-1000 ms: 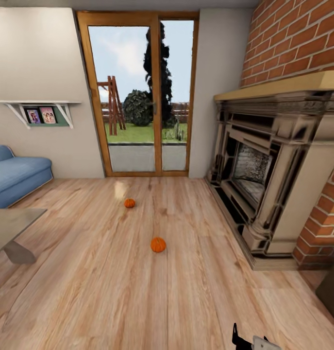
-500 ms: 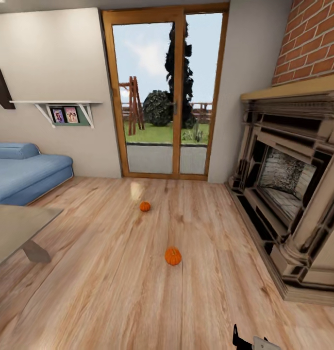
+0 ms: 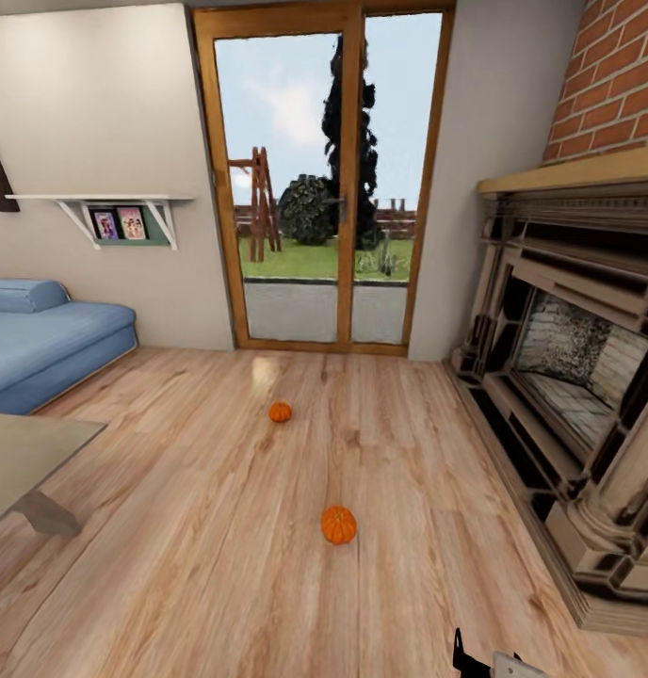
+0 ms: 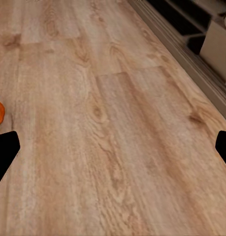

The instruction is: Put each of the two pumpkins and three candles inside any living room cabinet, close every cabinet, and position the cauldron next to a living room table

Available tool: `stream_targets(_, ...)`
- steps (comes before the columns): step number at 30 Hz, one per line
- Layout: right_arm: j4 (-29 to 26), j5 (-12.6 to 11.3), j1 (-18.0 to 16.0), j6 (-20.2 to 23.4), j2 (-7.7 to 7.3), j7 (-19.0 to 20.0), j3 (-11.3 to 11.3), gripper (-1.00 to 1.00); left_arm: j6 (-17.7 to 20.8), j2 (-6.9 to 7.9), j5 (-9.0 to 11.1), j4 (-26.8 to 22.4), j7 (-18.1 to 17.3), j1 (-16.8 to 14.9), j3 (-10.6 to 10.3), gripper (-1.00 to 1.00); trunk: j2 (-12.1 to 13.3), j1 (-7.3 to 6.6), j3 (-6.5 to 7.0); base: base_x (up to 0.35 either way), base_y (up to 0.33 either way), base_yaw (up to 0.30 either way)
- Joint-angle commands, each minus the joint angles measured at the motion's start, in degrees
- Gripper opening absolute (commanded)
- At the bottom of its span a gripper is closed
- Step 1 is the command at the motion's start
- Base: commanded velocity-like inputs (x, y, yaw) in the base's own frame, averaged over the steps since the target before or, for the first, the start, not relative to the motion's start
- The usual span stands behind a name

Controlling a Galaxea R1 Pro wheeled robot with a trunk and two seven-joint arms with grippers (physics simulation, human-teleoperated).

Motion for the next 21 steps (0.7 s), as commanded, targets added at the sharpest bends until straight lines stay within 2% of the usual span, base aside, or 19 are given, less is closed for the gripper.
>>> stream_targets(1, 0.11, -0.13, -0.06, -0.15, 0.01, -0.36, 0.49, 1.0, -0.06, 0.01, 0.21, -0.06, 0.38, -0.02, -0.49, 1.0, -0.02, 0.03, -0.06, 0.334, 0.0, 0.0)
stream_targets(9, 0.11, -0.13, -0.06, -0.24, 0.23, -0.43, 0.49, 1.0, -0.03, -0.06, 0.21, -0.06, 0.38, -0.01, -0.49, 1.0, -0.02, 0.03, -0.06, 0.334, 0.0, 0.024)
stream_targets(21, 0.11, -0.13, -0.06, -0.24, 0.51, -0.48, 0.57, 1.0, -0.09, -0.15, 0.21, -0.06, 0.38, -0.02, -0.47, 1.0, -0.02, 0.03, -0.06, 0.334, -0.061, 0.257)
